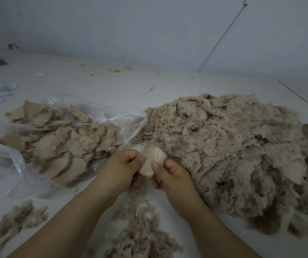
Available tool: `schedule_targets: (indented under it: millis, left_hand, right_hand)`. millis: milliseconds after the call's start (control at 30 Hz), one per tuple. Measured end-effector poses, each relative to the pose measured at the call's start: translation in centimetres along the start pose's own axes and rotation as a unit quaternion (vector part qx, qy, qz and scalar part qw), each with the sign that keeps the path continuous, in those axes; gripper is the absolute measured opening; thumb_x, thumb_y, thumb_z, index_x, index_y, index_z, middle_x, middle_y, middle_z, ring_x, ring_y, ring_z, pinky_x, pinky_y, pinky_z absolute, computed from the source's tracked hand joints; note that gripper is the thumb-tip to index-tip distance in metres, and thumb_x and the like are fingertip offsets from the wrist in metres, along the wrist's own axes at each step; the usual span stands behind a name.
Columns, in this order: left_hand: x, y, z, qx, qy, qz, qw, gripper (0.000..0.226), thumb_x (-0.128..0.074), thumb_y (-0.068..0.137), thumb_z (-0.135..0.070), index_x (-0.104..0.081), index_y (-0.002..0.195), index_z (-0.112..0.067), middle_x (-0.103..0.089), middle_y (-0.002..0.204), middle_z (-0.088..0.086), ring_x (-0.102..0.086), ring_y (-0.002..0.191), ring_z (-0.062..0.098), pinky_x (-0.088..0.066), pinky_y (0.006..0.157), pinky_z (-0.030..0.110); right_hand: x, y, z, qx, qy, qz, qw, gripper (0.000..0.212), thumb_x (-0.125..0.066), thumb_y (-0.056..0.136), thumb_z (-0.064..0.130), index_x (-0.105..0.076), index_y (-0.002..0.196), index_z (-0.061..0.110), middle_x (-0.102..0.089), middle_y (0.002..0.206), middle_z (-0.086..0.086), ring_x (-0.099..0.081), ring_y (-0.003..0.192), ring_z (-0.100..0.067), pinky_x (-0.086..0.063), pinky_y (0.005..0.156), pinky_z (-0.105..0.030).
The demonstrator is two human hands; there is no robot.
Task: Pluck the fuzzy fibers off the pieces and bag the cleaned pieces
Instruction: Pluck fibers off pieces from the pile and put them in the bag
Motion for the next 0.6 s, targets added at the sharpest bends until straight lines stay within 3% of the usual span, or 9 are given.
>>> schedule_targets:
  millis: [100, 200, 333, 367, 433, 500, 600]
  left_hand:
    - [0.7, 0.4, 0.5, -0.004, 0.007, -0.051, 0.999, 0.033, -0.053, 0.100, -0.016, -0.055, 0.070, -0.002, -0.051, 0.061, 0.015, -0.048, 0.055, 0.025, -0.043, 0.049, 0.031]
    - [0.8, 0.2, 2.0, 0.058, 0.019, -0.048, 0.997, 0.028, -0.048, 0.103, -0.016, -0.052, 0.078, -0.003, -0.051, 0.065, 0.018, -0.050, 0.048, 0.025, -0.042, 0.042, 0.030]
    - [-1.6, -1.9, 3.0, 0.128, 0.000, 0.125, 0.984, 0.029, -0.047, 0.104, -0.021, -0.053, 0.084, -0.002, -0.051, 0.054, 0.019, -0.053, 0.037, 0.026, -0.033, 0.032, 0.021]
    - [-1.9, -2.2, 2.6, 0.116, -0.009, 0.133, 0.984, 0.029, -0.048, 0.103, -0.021, -0.054, 0.084, -0.001, -0.051, 0.055, 0.020, -0.054, 0.037, 0.027, -0.033, 0.031, 0.021]
    - [-1.5, -1.8, 1.3, 0.056, 0.004, 0.080, 0.995, 0.028, -0.052, 0.101, -0.017, -0.057, 0.079, 0.000, -0.059, 0.061, 0.024, -0.056, 0.043, 0.027, -0.036, 0.034, 0.023]
    - [-0.8, -1.4, -0.1, -0.007, 0.005, 0.015, 1.000, 0.024, -0.058, 0.097, -0.011, -0.060, 0.075, 0.000, -0.062, 0.060, 0.014, -0.054, 0.049, 0.021, -0.039, 0.040, 0.025]
    - [-0.4, -1.4, -1.7, -0.066, -0.024, -0.013, 0.997, 0.016, -0.065, 0.090, -0.008, -0.064, 0.077, 0.001, -0.060, 0.061, 0.014, -0.048, 0.052, 0.017, -0.039, 0.045, 0.026]
  right_hand:
    - [0.1, 0.1, -0.2, -0.014, 0.008, -0.008, 1.000, 0.036, -0.058, 0.099, 0.022, -0.069, 0.066, 0.028, -0.050, 0.058, 0.008, -0.046, 0.057, -0.006, -0.049, 0.061, -0.024]
    - [0.4, 0.2, -0.6, -0.023, 0.041, -0.014, 0.999, 0.040, -0.056, 0.100, 0.025, -0.064, 0.061, 0.030, -0.041, 0.060, 0.006, -0.042, 0.057, -0.007, -0.049, 0.064, -0.025]
    - [0.5, 0.2, -0.8, -0.028, 0.058, -0.031, 0.997, 0.032, -0.059, 0.098, 0.021, -0.066, 0.067, 0.027, -0.046, 0.061, 0.002, -0.047, 0.056, -0.010, -0.046, 0.060, -0.027]
    - [0.5, 0.1, -0.7, -0.031, 0.059, -0.032, 0.997, 0.029, -0.061, 0.097, 0.021, -0.067, 0.069, 0.027, -0.047, 0.061, 0.001, -0.048, 0.055, -0.010, -0.046, 0.056, -0.025]
    - [0.4, 0.1, -0.5, -0.022, 0.052, -0.023, 0.998, 0.021, -0.065, 0.092, 0.028, -0.068, 0.071, 0.028, -0.048, 0.061, 0.002, -0.049, 0.054, -0.010, -0.046, 0.055, -0.024]
    - [0.3, -0.1, -0.1, -0.007, 0.049, -0.006, 0.999, 0.012, -0.069, 0.079, 0.039, -0.070, 0.076, 0.028, -0.057, 0.064, 0.003, -0.052, 0.058, -0.009, -0.047, 0.059, -0.025]
    - [0.1, 0.0, 0.1, -0.006, 0.018, 0.016, 1.000, 0.034, -0.073, 0.078, 0.044, -0.070, 0.102, 0.020, -0.071, 0.086, -0.001, -0.061, 0.072, -0.010, -0.048, 0.064, -0.024]
Point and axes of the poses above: each hand's wrist, its own y-axis towards the middle knuckle, its own x-axis out of the back of the hand, z = x × y, the point moved 5 cm from there along y, towards the middle knuckle
